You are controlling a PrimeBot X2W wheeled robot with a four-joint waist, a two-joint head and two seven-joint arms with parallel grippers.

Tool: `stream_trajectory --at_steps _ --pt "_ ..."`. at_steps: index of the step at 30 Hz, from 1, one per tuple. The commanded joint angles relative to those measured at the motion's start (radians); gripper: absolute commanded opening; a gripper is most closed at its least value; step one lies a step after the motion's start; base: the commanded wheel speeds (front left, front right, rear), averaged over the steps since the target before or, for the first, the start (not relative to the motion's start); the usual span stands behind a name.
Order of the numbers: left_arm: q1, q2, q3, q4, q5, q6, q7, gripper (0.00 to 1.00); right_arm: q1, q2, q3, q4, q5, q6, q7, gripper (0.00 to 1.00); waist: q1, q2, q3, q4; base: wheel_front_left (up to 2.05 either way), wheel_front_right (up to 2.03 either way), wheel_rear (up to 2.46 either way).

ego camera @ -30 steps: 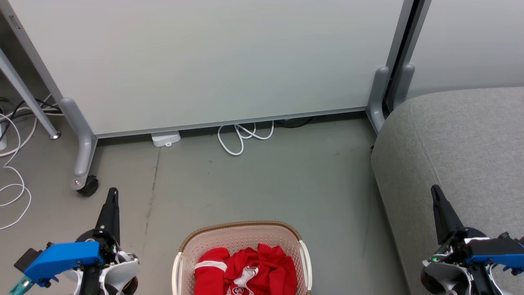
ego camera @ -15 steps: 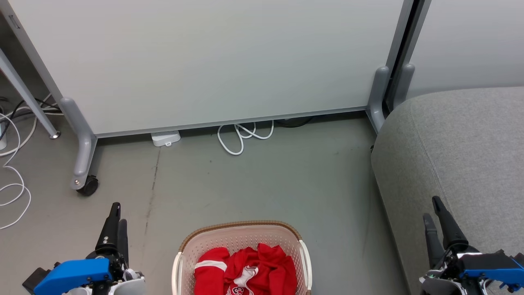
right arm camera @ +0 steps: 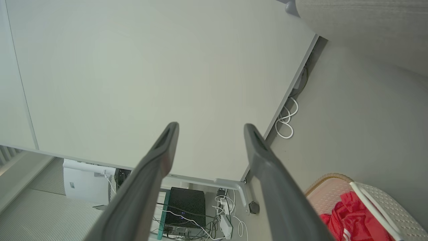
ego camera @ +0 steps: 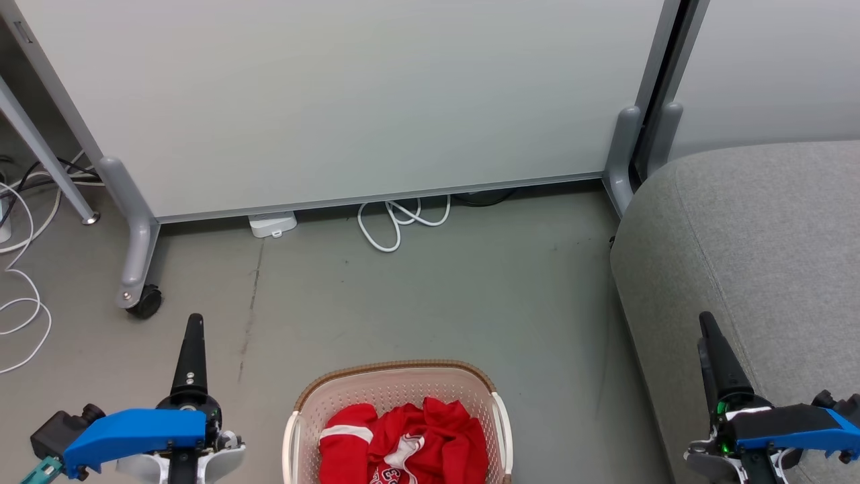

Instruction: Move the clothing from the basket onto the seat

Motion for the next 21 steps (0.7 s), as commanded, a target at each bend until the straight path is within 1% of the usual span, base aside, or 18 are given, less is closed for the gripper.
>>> stream_trajectory --at_steps 1,11,12,16,21 --pt "-0.035 0.008 -0.015 -0.023 0.071 -0.008 -0.015 1.00 -0.027 -0.004 0.008 -0.026 -0.066 0.001 -0.014 1.00 0.0000 0.0000 0.001 0.000 0.00 0.00 0.00" --pt "-0.038 0.009 -0.053 -0.038 0.304 0.011 -0.054 1.00 -0.027 -0.005 0.035 -0.049 -0.283 0.001 -0.055 1.00 0.0000 0.0000 0.003 0.002 0.00 0.00 0.00" --pt "-0.038 0.009 -0.053 -0.038 0.304 0.011 -0.054 1.00 -0.027 -0.005 0.035 -0.049 -0.283 0.001 -0.055 1.00 0.0000 0.0000 0.003 0.002 0.00 0.00 0.00" --pt "-0.042 0.012 -0.072 -0.034 0.401 0.021 -0.069 1.00 -0.029 -0.005 0.045 -0.054 -0.365 0.001 -0.069 1.00 0.0000 0.0000 0.004 0.003 0.00 0.00 0.00" --pt "-0.048 0.021 -0.100 -0.025 0.495 0.034 -0.087 1.00 -0.029 -0.005 0.058 -0.053 -0.462 0.001 -0.087 1.00 0.0000 0.0000 0.005 0.005 0.00 0.00 0.00"
